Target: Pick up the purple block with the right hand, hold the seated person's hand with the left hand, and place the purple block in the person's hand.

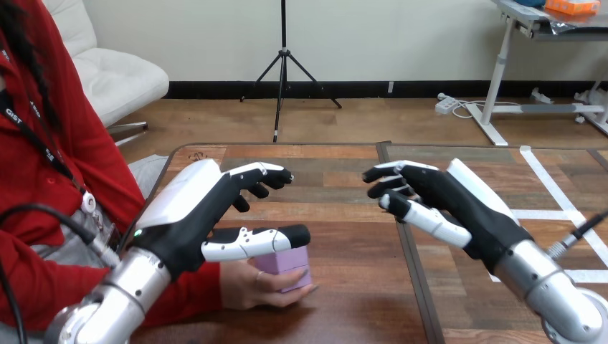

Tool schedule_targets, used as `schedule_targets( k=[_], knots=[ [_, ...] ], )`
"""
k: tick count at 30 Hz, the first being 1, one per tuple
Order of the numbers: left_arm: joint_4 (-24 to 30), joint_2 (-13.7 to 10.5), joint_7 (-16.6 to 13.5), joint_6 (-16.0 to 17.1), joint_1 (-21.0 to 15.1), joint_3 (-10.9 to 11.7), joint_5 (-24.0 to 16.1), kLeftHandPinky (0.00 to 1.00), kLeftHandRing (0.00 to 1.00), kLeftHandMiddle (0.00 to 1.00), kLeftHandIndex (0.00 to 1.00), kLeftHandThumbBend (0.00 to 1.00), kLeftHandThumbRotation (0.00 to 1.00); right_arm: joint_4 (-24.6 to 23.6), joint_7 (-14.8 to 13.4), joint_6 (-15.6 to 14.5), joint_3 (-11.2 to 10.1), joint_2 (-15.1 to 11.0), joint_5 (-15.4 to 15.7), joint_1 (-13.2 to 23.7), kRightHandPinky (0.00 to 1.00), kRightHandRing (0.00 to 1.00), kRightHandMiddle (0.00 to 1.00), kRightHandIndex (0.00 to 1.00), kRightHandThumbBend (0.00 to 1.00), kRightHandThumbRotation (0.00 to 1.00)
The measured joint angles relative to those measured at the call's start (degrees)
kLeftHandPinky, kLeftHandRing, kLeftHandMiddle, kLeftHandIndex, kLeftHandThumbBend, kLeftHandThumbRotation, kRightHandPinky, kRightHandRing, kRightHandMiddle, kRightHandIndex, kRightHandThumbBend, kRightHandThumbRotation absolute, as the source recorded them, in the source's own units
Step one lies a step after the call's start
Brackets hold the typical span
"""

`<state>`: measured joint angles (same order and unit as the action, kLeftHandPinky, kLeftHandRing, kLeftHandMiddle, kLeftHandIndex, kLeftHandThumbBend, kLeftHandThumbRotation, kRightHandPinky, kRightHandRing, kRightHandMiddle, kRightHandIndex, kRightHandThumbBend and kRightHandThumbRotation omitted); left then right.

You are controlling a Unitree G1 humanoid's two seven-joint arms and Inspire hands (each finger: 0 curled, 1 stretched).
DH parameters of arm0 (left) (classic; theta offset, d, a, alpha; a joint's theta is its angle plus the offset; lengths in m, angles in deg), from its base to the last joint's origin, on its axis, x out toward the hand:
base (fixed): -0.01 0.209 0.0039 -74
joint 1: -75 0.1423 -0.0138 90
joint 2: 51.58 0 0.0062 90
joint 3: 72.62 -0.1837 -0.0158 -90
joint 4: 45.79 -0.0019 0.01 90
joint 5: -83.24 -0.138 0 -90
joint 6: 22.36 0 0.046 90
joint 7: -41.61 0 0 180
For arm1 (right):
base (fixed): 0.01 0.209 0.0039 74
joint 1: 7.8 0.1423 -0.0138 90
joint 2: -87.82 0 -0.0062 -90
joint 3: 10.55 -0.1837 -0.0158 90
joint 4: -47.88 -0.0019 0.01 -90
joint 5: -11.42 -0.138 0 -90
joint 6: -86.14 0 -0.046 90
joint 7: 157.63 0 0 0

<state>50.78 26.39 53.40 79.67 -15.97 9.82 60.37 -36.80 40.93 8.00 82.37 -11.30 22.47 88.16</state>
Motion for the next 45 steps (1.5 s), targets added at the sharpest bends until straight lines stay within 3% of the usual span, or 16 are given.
schedule_targets(
  k=[5,12,22,34,45],
  knots=[
    [-0.7,0.7,-1.9,1.3,1.3,0.1,0.3,0.62,0.72,0.76,0.76,0.98,1.0,0.0,-0.8,0.3,-1.1,0.2,-1.0,-1.8,0.53,0.66,0.71,0.76,0.9,1.0],
    [-3.2,3.0,-4.5,4.7,3.2,1.0,3.9,0.6,0.7,0.73,0.73,0.94,1.0,-0.6,-2.0,0.3,-2.8,0.8,-4.2,-5.2,0.54,0.66,0.72,0.77,0.9,1.0],
    [-8.7,6.8,-7.1,12.4,6.0,2.2,9.9,0.56,0.66,0.68,0.67,0.76,1.0,-1.1,-5.0,3.0,-5.7,5.1,-10.7,-10.9,0.61,0.7,0.73,0.77,0.83,1.0],
    [-14.8,9.1,-6.4,21.2,8.5,3.2,16.6,0.57,0.64,0.65,0.62,0.64,1.0,-4.3,-7.8,4.8,-6.3,12.4,-17.0,-17.7,0.67,0.75,0.78,0.81,0.8,1.0],
    [-15.6,9.2,-3.7,24.6,10.7,4.9,22.9,0.57,0.63,0.64,0.61,0.68,1.0,-4.3,-7.9,8.2,-6.3,16.3,-19.1,-21.5,0.67,0.75,0.78,0.81,0.8,1.0]
  ],
)
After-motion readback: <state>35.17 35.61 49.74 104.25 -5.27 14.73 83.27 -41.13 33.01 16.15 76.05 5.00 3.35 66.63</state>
